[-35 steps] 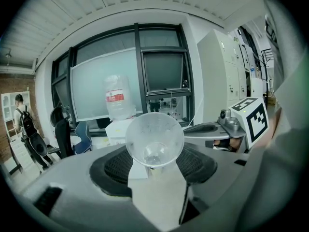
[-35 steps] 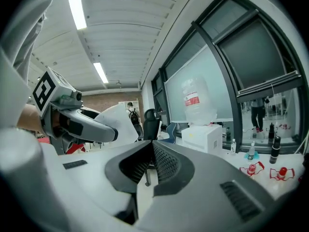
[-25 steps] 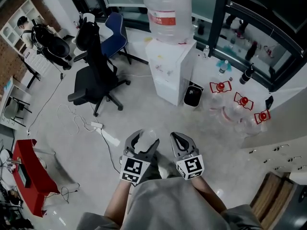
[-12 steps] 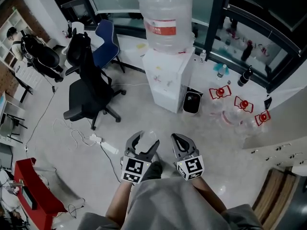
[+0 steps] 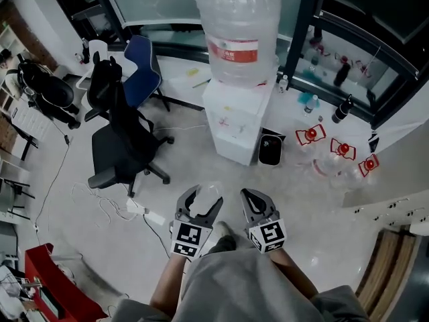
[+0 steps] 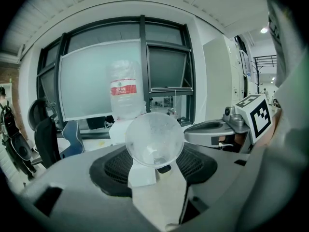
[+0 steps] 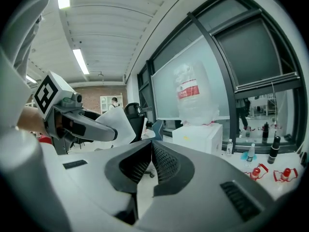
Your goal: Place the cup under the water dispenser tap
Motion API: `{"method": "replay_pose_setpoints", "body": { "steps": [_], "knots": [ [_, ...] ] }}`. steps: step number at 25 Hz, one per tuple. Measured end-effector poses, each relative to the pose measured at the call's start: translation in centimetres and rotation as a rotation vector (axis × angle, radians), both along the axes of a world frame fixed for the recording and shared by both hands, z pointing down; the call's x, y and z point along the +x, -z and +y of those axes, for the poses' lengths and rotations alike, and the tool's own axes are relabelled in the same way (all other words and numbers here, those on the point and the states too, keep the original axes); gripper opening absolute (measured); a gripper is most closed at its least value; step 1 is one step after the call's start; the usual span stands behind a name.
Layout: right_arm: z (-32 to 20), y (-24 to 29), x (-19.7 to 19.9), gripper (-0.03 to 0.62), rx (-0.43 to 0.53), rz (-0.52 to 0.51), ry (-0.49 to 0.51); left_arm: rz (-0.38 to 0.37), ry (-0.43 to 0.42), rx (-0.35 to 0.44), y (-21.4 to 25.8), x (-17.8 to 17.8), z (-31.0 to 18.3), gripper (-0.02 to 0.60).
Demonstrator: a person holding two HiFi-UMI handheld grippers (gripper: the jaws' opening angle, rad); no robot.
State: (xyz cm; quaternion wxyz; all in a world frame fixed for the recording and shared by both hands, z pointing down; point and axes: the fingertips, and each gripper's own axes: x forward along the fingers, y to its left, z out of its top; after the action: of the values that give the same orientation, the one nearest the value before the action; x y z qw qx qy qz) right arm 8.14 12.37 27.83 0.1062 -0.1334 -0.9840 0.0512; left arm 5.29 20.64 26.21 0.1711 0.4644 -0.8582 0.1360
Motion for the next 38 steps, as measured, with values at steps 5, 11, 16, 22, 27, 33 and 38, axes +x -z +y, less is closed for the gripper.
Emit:
{"method": "replay_pose_setpoints", "body": {
  "steps": [5, 11, 16, 22, 27, 33, 38],
  "knots": [
    [1.4, -0.3, -2.4, 0.012, 0.01, 0.015, -0.027, 0.014, -0.019, 0.001, -0.8, -3.0, 1.5, 0.275],
    [2.1, -1.0, -4.0, 0.011, 0.041, 0.037, -0.075, 0.035, -0.061, 0.014, -1.9, -5.4, 2.1, 0.275],
    [2.1, -1.4, -5.0, 0.012, 0.055, 0.061, -0.099, 0.059, -0.071, 0.023, -2.4, -7.0, 2.2, 0.275],
    [1.2, -2.0, -6.4, 0.012, 0.056, 0.082, -0.113, 0.081, -0.096, 0.02, -3.2, -8.5, 0.9, 0.275],
    [-0.4, -2.7, -8.7, 0.012, 0.045, 0.085, -0.126, 0.078, -0.109, 0.003, -3.7, -10.7, -0.8, 0.275],
    [-2.5, -3.1, -12.7, 0.012, 0.033, 0.071, -0.12, 0.077, -0.126, -0.037, -4.4, -14.2, -3.2, 0.275],
    [-5.3, -3.1, -15.7, 0.012, 0.006, 0.065, -0.138, 0.076, -0.137, -0.076, -4.7, -16.9, -5.7, 0.275]
  ]
}}
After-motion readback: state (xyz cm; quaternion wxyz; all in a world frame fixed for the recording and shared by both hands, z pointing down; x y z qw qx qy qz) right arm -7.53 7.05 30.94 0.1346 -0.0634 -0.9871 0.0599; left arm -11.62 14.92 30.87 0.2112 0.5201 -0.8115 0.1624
